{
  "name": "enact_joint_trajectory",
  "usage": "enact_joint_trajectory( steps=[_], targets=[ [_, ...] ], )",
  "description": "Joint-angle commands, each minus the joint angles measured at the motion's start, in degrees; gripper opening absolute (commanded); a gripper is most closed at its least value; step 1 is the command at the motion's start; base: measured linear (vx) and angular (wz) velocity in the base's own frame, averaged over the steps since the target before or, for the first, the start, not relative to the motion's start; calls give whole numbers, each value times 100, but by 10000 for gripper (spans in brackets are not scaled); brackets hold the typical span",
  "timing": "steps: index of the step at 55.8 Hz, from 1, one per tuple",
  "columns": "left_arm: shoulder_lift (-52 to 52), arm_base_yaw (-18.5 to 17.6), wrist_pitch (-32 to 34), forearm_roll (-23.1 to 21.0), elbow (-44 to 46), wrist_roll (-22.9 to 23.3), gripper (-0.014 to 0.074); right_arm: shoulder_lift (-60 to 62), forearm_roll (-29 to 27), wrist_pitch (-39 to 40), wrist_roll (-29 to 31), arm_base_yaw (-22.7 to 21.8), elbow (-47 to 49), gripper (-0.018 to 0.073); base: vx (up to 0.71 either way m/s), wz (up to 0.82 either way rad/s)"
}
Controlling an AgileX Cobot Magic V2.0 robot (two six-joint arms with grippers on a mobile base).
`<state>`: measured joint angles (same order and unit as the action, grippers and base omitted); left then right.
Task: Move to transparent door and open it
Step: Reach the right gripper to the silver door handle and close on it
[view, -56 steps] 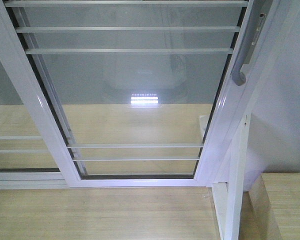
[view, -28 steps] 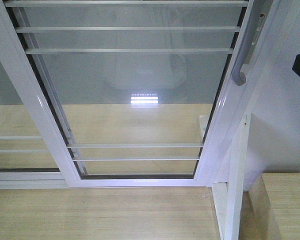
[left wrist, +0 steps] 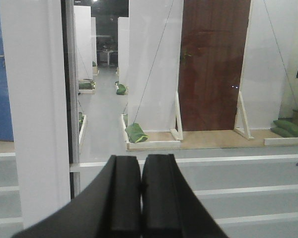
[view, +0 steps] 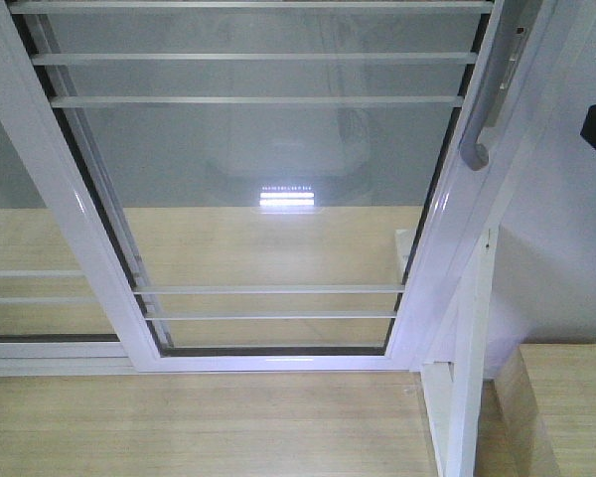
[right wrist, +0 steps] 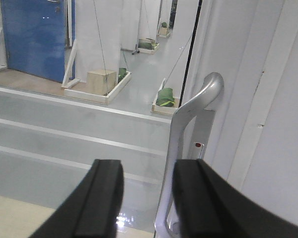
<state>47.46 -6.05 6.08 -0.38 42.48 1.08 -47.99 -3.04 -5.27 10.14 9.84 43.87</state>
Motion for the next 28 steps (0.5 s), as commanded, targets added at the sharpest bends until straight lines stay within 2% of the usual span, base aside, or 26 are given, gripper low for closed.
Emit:
enact_joint_trajectory(
  steps=[1, 7, 14, 28],
  targets=[
    [-16, -36, 376, -29, 218, -108, 294, 25, 18, 527, 7, -17, 208, 483, 0, 0],
    [-4, -36, 376, -29, 218, -363, 395, 25, 18, 609, 7, -17, 208, 562, 0, 0],
    [-4, -36, 376, -29, 218, -427, 468, 25, 18, 627, 7, -17, 208, 575, 0, 0],
    [-4, -36, 338, -38, 218, -378, 484, -193, -364, 346, -323, -34, 208, 564, 0, 0]
  ],
)
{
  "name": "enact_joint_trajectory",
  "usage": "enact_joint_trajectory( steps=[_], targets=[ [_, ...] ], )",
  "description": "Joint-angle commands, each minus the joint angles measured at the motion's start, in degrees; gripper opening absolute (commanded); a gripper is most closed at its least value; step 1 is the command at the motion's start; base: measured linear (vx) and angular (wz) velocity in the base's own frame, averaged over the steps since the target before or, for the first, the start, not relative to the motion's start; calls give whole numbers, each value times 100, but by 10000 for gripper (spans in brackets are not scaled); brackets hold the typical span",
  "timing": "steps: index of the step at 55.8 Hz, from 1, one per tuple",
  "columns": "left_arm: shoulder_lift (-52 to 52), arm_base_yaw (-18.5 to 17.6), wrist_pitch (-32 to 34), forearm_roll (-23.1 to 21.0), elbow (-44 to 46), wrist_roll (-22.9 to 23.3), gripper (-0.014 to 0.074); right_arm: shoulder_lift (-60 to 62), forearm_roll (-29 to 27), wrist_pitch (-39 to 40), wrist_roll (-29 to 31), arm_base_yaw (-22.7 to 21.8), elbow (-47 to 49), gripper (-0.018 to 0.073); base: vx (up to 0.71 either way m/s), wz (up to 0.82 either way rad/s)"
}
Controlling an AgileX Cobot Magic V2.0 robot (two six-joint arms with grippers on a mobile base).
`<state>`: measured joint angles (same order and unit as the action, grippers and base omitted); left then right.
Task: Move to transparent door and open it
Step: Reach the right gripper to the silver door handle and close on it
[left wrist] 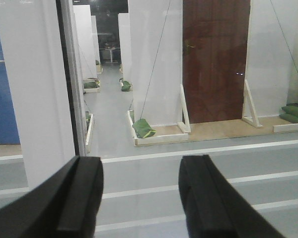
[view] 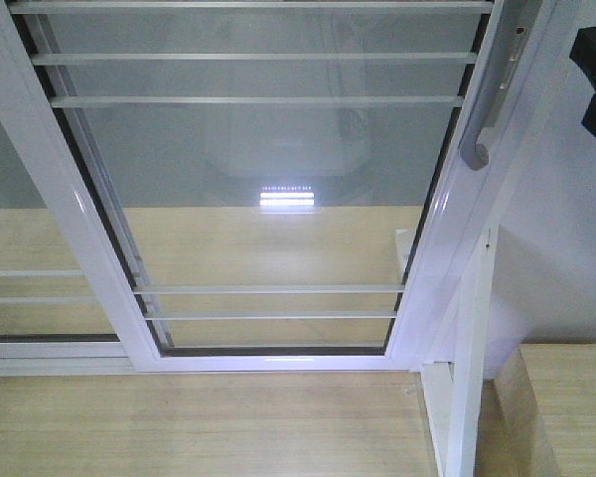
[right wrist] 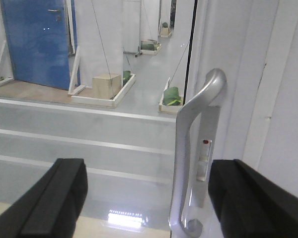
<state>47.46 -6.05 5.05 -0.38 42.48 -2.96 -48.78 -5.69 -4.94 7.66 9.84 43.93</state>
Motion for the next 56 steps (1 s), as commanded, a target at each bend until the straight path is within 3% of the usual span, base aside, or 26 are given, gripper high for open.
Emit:
enact_joint_trajectory(
  steps=[1, 14, 31, 45, 56],
  targets=[
    [-4, -36, 435, -38, 218, 26, 484, -149, -104, 300, -75, -34, 202, 564, 0, 0],
    [-4, -36, 274, -38, 218, 26, 484, -1064, -206, 272, -93, -34, 396, 564, 0, 0],
    [-4, -36, 159, -38, 218, 26, 484, -2691, -148, 290, 18, -40, 1617, 564, 0, 0],
    [-4, -19, 160, -32, 218, 21, 484, -3519, -216, 58, -87, -632, 2240, 564, 0, 0],
    [-4, -19, 160, -32, 218, 21, 484, -3823, -189, 313, 2, -685, 2322, 564, 0, 0]
  ],
)
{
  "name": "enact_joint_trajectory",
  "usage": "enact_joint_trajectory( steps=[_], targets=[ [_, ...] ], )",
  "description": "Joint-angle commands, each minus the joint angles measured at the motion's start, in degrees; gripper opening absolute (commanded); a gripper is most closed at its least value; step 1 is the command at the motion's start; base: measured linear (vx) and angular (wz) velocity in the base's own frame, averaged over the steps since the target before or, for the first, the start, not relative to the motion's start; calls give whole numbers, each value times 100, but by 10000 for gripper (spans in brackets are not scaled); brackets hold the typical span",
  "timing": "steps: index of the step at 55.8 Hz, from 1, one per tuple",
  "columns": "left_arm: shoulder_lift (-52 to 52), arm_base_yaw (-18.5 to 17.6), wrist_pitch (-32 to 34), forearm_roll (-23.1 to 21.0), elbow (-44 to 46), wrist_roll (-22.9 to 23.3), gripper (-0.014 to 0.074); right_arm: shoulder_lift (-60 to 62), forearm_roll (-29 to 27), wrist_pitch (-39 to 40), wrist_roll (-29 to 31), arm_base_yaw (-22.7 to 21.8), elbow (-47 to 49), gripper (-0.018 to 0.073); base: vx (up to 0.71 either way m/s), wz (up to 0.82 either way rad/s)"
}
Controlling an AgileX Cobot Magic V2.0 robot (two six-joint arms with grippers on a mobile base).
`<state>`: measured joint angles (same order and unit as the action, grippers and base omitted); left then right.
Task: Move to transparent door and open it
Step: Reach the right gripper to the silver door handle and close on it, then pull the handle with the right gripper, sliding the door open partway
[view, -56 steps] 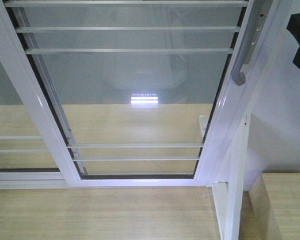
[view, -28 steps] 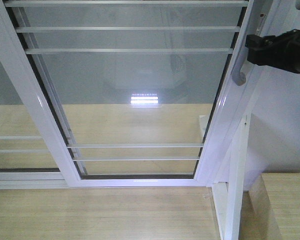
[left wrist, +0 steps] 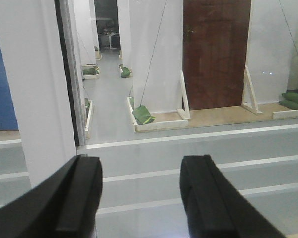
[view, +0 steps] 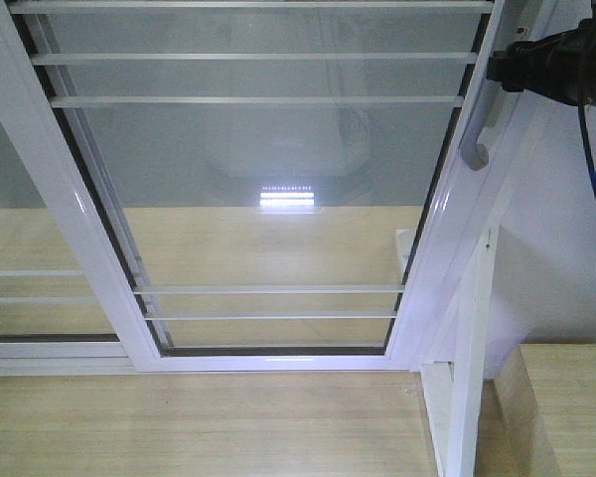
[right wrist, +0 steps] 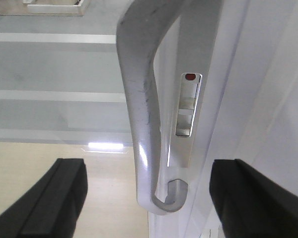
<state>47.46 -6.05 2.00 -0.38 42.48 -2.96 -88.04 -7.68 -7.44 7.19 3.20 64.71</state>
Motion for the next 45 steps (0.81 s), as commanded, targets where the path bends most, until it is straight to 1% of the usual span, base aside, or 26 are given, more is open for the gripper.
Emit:
enact_joint_trajectory(
  steps=[1, 25, 30, 37, 41, 43, 45],
  targets=[
    [-4, -19, 464, -32, 218, 21, 484, 69, 10, 604, 49, -20, 251, 564, 0, 0],
    [-4, -21, 464, -32, 218, -26, 484, -666, 10, 1379, 102, -20, 792, 564, 0, 0],
    [-4, -21, 464, -32, 218, -26, 484, -802, 10, 1516, 102, -20, 918, 551, 0, 0],
    [-4, -21, 464, -14, 218, -25, 484, -888, 10, 1747, 102, -15, 958, 491, 0, 0],
    [-4, -21, 464, -4, 218, -25, 484, -888, 10, 1837, 96, -8, 958, 417, 0, 0],
    [-4, -21, 464, 5, 218, -25, 484, -888, 10, 1895, 96, 4, 958, 349, 0, 0],
    [-4, -21, 464, 5, 218, -25, 484, -888, 10, 1914, 96, 9, 958, 307, 0, 0]
  ],
)
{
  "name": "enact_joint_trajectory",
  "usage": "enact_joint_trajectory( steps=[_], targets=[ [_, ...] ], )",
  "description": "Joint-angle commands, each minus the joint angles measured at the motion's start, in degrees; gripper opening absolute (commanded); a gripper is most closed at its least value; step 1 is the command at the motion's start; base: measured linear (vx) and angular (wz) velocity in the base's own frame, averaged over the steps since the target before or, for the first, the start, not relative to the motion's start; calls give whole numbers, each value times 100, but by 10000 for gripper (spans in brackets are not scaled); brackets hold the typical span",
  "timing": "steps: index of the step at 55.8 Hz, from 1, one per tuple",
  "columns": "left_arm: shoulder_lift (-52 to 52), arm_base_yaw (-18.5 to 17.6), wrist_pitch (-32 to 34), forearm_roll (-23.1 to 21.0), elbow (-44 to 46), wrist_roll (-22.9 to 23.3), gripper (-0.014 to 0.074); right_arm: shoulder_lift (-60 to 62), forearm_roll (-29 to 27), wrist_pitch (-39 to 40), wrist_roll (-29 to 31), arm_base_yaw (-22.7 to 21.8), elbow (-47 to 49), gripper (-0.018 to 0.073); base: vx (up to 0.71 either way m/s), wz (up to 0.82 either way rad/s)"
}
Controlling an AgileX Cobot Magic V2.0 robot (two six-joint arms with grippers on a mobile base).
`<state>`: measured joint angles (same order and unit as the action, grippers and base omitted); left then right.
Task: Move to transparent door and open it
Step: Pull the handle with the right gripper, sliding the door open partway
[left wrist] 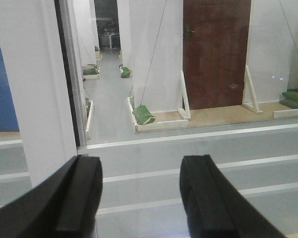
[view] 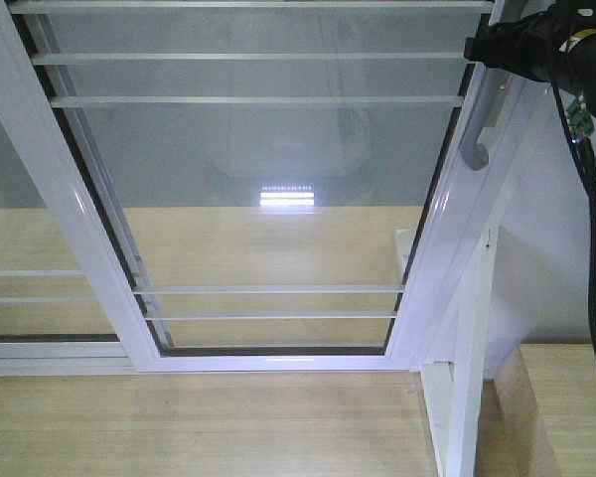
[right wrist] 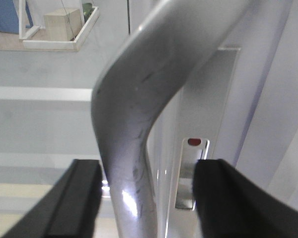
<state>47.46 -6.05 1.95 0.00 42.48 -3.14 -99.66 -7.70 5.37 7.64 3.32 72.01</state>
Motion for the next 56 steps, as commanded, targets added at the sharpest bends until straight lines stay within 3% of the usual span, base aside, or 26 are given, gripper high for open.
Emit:
enact_joint_trajectory(
  steps=[1, 14, 37, 56],
  targets=[
    [-4, -21, 470, -33, 218, -7, 484, 274, 12, 638, 52, -3, 228, 274, 0, 0],
    [-4, -21, 470, -33, 218, -7, 484, 274, 12, 633, 52, -3, 228, -14, 0, 0],
    [-4, -21, 464, 0, 218, -7, 484, 285, 12, 652, 50, 338, 228, -8, 0, 0],
    [-4, -21, 464, 0, 218, -7, 482, 285, 12, 893, 59, 1022, 228, -8, 0, 0]
  ],
)
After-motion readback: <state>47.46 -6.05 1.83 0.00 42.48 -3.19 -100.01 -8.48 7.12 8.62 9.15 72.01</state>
